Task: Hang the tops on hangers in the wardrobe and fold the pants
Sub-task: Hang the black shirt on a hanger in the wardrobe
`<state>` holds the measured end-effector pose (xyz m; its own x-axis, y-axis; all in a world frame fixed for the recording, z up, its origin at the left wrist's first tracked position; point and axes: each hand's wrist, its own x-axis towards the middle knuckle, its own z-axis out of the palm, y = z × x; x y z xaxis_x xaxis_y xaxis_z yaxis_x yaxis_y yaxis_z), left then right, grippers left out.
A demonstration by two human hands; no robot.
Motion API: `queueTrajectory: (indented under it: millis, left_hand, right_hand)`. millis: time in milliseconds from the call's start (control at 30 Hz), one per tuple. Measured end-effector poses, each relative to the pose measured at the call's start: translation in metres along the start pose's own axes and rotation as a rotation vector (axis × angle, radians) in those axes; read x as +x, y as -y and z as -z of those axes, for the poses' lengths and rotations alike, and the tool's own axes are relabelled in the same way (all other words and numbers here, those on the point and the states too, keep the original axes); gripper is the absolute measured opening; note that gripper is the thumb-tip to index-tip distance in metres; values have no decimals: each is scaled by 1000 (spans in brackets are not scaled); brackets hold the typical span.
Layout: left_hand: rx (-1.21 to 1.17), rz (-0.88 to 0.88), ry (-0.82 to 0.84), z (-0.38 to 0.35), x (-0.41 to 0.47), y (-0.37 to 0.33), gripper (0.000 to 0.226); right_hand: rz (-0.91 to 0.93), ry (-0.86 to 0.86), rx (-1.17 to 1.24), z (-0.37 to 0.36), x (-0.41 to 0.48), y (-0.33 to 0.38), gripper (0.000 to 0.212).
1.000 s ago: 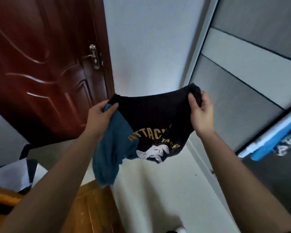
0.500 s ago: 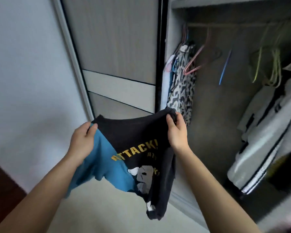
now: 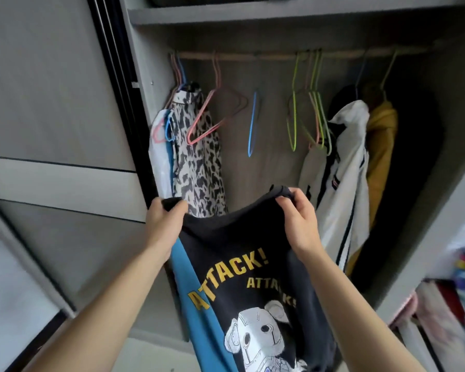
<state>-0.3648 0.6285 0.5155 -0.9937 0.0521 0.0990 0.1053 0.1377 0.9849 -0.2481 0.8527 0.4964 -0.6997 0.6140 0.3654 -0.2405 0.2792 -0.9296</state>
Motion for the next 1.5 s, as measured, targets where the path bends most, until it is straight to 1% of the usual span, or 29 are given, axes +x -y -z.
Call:
queueTrajectory:
  millis: [67,167,267,333,367,433,467,500,533,600,667,733,767,833,867,900,933,967,1000,1067,1100,1133,1233,1267,1300,1333,1400,1433,1500]
  left_hand:
    - [15,-31,128,-24,15,-9,20]
    - [-31,-62,297,-53,43,-14,23]
    - [47,-171,405,-74,79,-12,21]
    - [132,-299,392,-82,101,-15,23]
    - [146,-365,360,-85,111,-17,22]
    - [118,-496,301,-89,131,-22,20]
    - [83,-560,292,-92,142,-25,20]
    - [54,-622,295,-95,151,-27,20]
    - [35,-680,302,-98,159,-27,20]
    - [-1,-754,310,-106,170,-23,21]
    - [-45,-795,324,-116,173,-18,27]
    - [-61,-841,337,-126,173,-14,34]
    - [-62,-852,351,-131,173,-13,36]
    - [-91,-820,385,-137,173,-14,40]
    - [-122,-786,404,-140,172,-16,42]
    - [-149,-769,411,-142,172,-17,44]
    - [-162,-780,411,-145,172,-20,43]
    - [-159,-807,411,-149,172,-23,39]
    - [-148,-840,413,-153,171,-26,34]
    - [-102,-901,419,-163,165,-32,27]
    - [-80,-925,424,-168,161,-34,26]
    - [-64,-946,424,-172,159,-35,27]
    - [-42,-978,413,-180,160,-36,28]
    - [-36,-979,410,-182,163,-37,28]
    - [-28,-984,406,-185,165,-38,28]
    - [-19,-993,401,-188,165,-38,29]
    - [11,-1019,394,-193,162,-37,30]
    - [36,-1047,383,-195,160,-37,29]
    - [120,-1128,349,-196,157,-37,29]
  right_hand:
    - [-1,-40,-46,9,13,-6,10]
    - [-28,-143,-129,22,31,-14,4]
    - [-74,-234,-195,26,40,-19,13]
    - [-98,-254,-233,22,44,-19,25]
    - [-120,-251,-235,19,47,-19,36]
    - [-165,-234,-231,10,53,-13,49]
    - [-203,-219,-253,4,56,-11,56]
    - [-243,-193,-305,-1,59,-13,57]
    - [-275,-157,-385,-6,59,-15,50]
    - [-320,-45,-524,-18,58,-23,29]
    - [-391,94,-537,-26,57,-27,40]
    - [-413,192,-574,-30,61,-27,47]
    - [-414,222,-573,-30,64,-26,47]
    - [-445,270,-510,-30,72,-24,32]
    - [-477,294,-471,-32,76,-23,29]
    - [-497,316,-452,-35,80,-23,39]
    - [-484,336,-489,-37,83,-24,51]
    - [-453,341,-583,-40,86,-27,57]
    - [-401,333,-665,-41,90,-31,54]
    - [-251,287,-720,-40,96,-43,29]
    - [-178,239,-680,-37,100,-46,19]
    - [-133,165,-596,-32,105,-48,17]
    - [-131,-162,-189,-10,122,-41,21]
    - [-123,-227,-130,-1,128,-37,22]
    - [-111,-238,-138,6,133,-32,22]
    - [-104,-211,-174,13,138,-29,21]
    - [-50,-178,-323,19,145,-26,11]
    - [28,-227,-409,19,151,-26,6]
    - [195,-400,-541,17,168,-21,13]
